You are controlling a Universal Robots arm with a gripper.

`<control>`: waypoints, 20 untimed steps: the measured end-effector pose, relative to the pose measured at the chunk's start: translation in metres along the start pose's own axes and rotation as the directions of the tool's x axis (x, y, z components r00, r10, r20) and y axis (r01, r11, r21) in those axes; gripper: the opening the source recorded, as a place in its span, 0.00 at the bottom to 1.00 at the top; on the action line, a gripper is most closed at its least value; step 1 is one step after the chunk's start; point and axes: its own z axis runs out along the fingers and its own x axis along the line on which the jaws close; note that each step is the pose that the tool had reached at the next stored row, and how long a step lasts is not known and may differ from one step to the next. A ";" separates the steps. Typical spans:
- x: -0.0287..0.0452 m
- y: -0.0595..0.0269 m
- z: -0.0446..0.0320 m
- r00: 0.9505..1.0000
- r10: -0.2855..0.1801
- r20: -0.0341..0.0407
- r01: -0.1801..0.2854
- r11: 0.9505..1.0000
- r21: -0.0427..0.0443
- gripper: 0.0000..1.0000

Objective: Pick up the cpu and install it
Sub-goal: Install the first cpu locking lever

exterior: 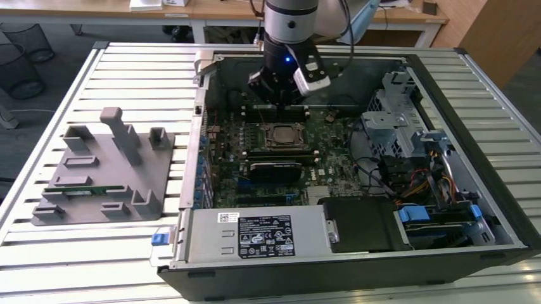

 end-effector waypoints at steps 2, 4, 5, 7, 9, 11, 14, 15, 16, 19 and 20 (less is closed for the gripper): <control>0.0012 -0.0001 0.0002 1.000 -0.020 0.000 0.020 1.000 0.000 0.11; 0.0047 -0.0004 0.0003 1.000 -0.029 0.000 0.029 1.000 0.000 0.11; 0.0084 -0.0006 0.0004 1.000 -0.030 0.000 0.030 1.000 0.000 0.11; 0.0159 -0.0012 0.0005 1.000 -0.031 0.000 0.031 1.000 0.000 0.11; 0.0234 -0.0017 0.0006 0.999 -0.032 0.000 0.032 0.999 0.000 0.11; 0.0295 -0.0022 0.0006 0.999 -0.033 0.000 0.033 0.999 0.000 0.11; 0.0326 -0.0023 0.0009 0.999 -0.055 0.000 0.055 0.999 0.000 0.11; 0.0327 -0.0024 0.0010 0.998 -0.070 0.000 0.070 0.998 0.000 0.11; 0.0329 -0.0024 0.0012 0.997 -0.083 0.000 0.083 0.997 0.000 0.11; 0.0363 -0.0026 0.0017 0.995 -0.097 0.001 0.097 0.995 -0.001 0.11; 0.0381 -0.0026 0.0019 0.995 -0.099 0.001 0.099 0.995 -0.002 0.11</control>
